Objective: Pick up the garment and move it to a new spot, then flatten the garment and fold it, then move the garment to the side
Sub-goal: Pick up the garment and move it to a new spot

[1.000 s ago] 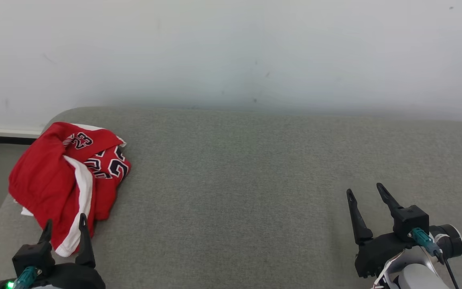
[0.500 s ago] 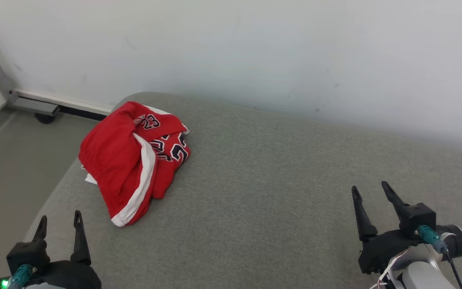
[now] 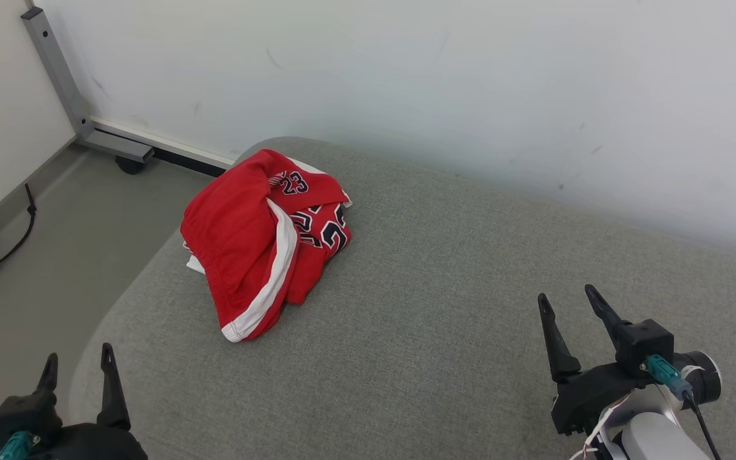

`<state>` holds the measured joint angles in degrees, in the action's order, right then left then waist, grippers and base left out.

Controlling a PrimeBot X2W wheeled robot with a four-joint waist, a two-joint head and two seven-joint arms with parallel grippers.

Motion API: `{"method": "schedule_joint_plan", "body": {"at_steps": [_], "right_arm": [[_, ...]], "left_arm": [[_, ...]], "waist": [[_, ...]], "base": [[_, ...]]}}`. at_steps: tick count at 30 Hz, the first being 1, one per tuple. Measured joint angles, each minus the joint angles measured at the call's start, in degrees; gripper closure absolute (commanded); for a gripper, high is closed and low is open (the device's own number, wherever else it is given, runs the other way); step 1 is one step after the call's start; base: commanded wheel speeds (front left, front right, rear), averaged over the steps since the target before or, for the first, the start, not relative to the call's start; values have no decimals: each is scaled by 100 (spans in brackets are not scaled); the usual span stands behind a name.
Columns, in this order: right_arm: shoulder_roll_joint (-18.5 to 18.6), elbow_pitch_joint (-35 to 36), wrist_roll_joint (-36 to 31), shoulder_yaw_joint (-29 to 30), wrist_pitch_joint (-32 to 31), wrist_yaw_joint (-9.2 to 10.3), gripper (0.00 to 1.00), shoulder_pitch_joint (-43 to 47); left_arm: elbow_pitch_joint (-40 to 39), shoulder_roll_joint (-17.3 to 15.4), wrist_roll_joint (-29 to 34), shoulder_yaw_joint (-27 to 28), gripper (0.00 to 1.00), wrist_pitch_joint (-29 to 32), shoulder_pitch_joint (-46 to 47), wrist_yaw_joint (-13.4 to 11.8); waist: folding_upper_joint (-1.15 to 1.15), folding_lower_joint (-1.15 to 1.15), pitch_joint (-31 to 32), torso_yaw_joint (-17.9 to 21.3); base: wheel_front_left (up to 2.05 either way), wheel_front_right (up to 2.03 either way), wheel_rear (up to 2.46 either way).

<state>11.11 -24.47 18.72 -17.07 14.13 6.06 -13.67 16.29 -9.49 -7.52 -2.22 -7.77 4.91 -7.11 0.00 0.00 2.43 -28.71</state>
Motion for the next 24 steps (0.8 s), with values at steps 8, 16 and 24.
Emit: {"method": "schedule_joint_plan", "body": {"at_steps": [8,16,24], "right_arm": [[3,-122,0,-16,0,-37,0,0],[27,5,-126,-187,-87,-60,0,-113],[325,328,-303,-229,-337,-62,0,-226]], "left_arm": [[218,-159,-193,-244,0,323,821,625],[973,-563,-971,-142,0,1222,2752,1427],[1935,-1024,-1430,-172,0,2249,3743,1428]], "waist": [[0,0,0,36],[0,0,-98,318],[0,0,-399,791]], "base": [[0,0,0],[0,0,0],[0,0,0]]}}
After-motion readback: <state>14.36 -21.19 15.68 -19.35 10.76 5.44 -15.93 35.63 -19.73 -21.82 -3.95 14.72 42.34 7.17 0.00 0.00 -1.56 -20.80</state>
